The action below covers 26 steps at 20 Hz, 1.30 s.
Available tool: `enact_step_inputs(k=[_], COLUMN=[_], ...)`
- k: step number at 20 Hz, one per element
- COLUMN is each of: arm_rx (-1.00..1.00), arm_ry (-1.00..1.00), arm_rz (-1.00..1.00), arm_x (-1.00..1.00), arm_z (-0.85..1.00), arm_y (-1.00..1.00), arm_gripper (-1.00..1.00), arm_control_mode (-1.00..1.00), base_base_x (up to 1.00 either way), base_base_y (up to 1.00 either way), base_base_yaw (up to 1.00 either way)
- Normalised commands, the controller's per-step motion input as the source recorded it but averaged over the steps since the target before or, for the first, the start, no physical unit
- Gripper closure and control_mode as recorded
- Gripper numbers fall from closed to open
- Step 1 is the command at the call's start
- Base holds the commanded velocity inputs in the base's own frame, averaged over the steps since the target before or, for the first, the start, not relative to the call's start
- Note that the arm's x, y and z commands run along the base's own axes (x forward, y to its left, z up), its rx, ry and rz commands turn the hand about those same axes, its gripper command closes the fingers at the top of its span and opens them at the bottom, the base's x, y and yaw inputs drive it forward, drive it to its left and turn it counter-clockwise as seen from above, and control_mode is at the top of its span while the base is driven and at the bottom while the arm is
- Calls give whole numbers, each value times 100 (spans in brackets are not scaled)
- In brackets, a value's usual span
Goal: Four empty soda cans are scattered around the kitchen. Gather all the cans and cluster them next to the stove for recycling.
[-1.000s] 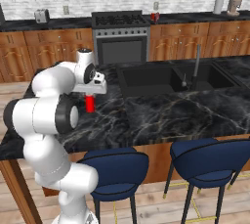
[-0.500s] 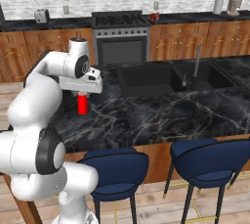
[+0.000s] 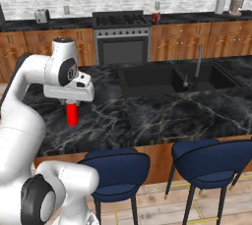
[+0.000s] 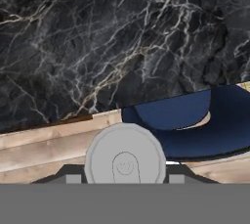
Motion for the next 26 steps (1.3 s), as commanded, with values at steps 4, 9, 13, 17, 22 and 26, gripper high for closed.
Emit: enact_step_inputs(k=[4, 9, 13, 17, 22, 26], arm_rx=[0, 0, 0, 0, 0, 0], arm_ry=[0, 0, 0, 0, 0, 0], arm_rz=[0, 0, 0, 0, 0, 0], arm_x=[-82, -85, -83, -82, 0, 0], arm_z=[22, 26, 28, 26, 0, 0], arm_y=[0, 0, 0, 0, 0, 0], arm_gripper=[100, 100, 100, 100, 100, 100], arm_control_mode=[-100, -100, -100, -100, 100, 100], base_base_x=[0, 0, 0, 0, -100, -88], base_base_y=[0, 0, 0, 0, 0, 9], base_base_yaw=[0, 0, 0, 0, 0, 2])
